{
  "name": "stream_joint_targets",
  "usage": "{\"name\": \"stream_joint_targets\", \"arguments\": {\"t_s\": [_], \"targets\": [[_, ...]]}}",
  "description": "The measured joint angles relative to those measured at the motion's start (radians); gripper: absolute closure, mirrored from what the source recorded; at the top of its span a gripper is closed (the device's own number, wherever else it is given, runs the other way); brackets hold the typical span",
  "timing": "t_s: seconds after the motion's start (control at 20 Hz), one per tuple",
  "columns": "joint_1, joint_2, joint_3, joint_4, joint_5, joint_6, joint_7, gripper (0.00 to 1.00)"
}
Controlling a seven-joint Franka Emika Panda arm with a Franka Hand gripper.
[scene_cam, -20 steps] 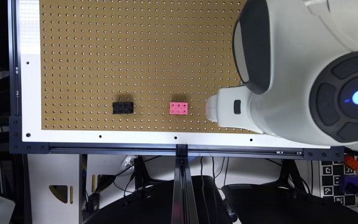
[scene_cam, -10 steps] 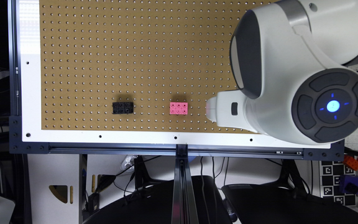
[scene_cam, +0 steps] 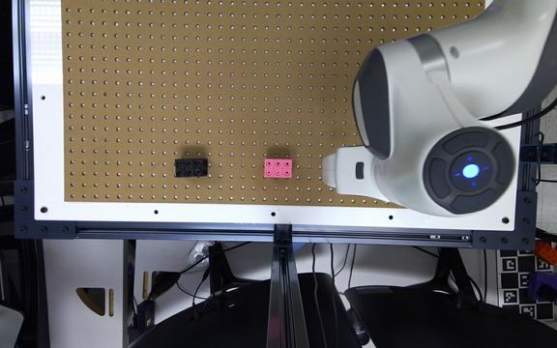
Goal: Pick up green block.
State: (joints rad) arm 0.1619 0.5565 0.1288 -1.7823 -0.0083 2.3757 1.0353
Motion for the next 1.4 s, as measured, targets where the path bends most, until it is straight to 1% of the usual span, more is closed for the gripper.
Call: {"name": "stream_joint_targets", "arguments": {"t_s": [0.1,0.15,0.25,0.35,0.45,0.5,0.6,0.7,0.9,1.1,1.25,1.3,1.4], "targets": [[0.007,0.002,0.005,0.008,0.0,0.001,0.01,0.0],[0.012,0.002,0.005,0.011,-0.0001,0.001,0.017,0.0],[0.018,0.002,0.005,0.013,-0.0007,0.001,0.024,0.0],[0.018,0.004,0.005,0.014,-0.0007,0.001,0.024,0.0],[0.018,0.018,0.004,0.014,-0.001,0.007,0.024,0.0],[0.018,0.035,0.004,0.014,-0.0016,0.021,0.024,0.0],[0.018,0.08,0.003,0.017,-0.0042,0.064,0.024,0.0],[0.018,0.101,0.003,0.023,-0.0049,0.082,0.024,0.0],[0.018,0.102,0.003,0.031,-0.0049,0.082,0.024,0.0],[0.018,0.107,0.003,0.032,-0.005,0.082,0.024,0.0],[0.019,0.139,0.002,0.033,-0.0072,0.106,0.024,0.0],[0.019,0.144,0.002,0.035,-0.0096,0.111,0.025,0.0],[0.019,0.144,0.002,0.036,-0.0104,0.111,0.026,0.0]]}}
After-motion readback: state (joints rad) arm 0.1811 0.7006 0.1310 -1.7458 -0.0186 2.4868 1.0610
